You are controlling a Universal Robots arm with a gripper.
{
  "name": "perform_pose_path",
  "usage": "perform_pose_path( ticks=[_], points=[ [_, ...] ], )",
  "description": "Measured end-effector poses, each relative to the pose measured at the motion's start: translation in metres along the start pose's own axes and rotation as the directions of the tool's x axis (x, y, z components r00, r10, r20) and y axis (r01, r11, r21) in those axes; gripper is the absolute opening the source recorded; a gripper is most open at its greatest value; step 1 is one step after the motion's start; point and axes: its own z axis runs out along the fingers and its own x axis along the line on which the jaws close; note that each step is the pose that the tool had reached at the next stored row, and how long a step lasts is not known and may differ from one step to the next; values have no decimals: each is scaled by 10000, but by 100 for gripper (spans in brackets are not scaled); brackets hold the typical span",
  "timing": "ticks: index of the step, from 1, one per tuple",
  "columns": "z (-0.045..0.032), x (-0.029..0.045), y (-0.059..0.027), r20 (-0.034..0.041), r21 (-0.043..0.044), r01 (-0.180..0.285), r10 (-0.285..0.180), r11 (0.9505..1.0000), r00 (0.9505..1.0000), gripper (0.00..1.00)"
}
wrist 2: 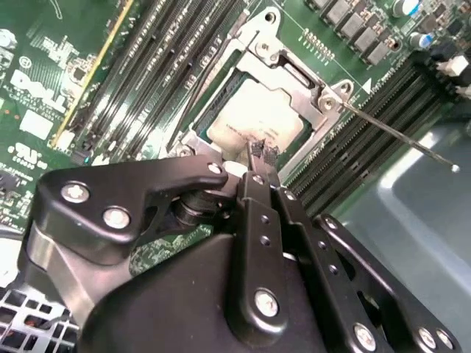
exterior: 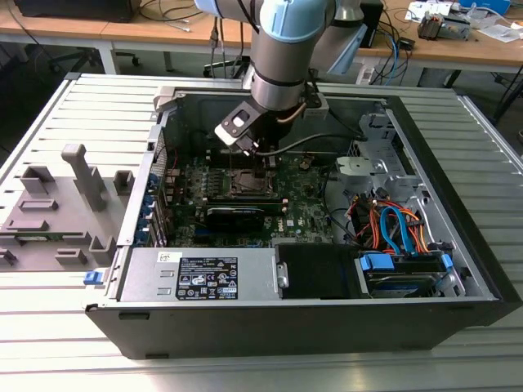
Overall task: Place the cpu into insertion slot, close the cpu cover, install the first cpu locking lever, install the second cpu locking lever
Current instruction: 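Close the cpu cover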
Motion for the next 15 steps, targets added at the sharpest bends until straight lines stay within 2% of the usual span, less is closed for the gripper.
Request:
perform_pose_path(
  ticks=[8,15],
  points=[
    [-113,17,-4,20,19,-3,3,10000,10000,11],
    [-119,17,-4,18,22,-3,3,10000,10000,11]
  ],
)
